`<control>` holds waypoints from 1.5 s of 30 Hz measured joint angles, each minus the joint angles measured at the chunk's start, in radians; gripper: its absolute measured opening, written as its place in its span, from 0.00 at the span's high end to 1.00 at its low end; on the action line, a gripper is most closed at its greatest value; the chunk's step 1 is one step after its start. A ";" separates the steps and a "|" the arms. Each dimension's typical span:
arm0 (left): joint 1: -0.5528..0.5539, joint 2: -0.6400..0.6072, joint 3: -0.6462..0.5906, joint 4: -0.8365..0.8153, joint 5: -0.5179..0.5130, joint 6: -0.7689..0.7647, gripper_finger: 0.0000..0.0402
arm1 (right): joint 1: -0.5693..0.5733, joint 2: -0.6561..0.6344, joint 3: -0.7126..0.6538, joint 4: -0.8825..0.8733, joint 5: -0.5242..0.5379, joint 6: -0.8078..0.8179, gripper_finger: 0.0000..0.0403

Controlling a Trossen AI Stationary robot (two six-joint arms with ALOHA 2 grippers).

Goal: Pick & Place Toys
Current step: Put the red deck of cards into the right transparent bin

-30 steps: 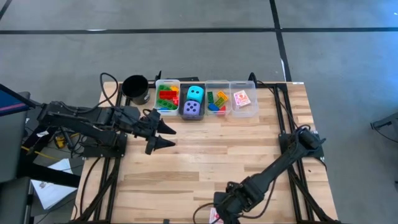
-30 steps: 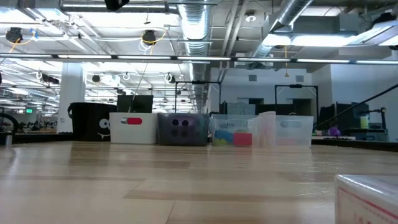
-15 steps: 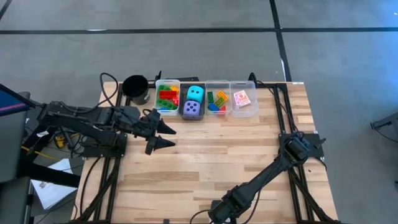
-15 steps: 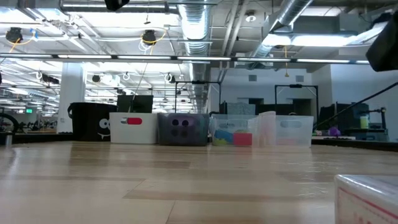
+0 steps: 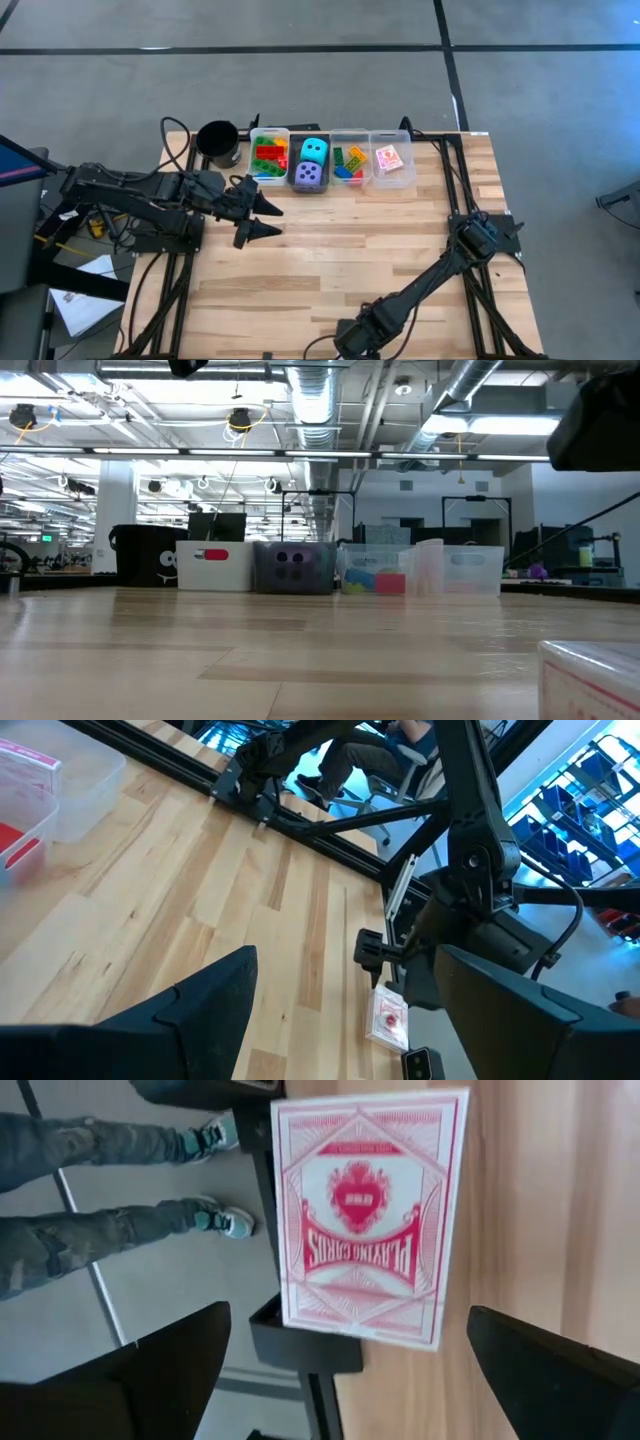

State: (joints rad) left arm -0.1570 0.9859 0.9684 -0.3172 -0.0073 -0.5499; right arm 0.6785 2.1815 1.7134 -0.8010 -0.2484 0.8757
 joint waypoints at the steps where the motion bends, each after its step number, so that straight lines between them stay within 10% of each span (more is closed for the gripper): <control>1: 0.000 0.000 0.000 0.000 0.000 0.000 0.26 | 0.000 0.000 0.000 0.004 0.012 -0.008 0.01; 45: 0.000 0.000 0.000 0.001 0.003 0.003 0.26 | 0.040 0.060 0.004 -0.015 0.215 0.042 0.01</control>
State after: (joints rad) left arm -0.1570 0.9855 0.9684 -0.3164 -0.0048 -0.5471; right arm 0.7184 2.2414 1.7176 -0.8161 -0.0334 0.9177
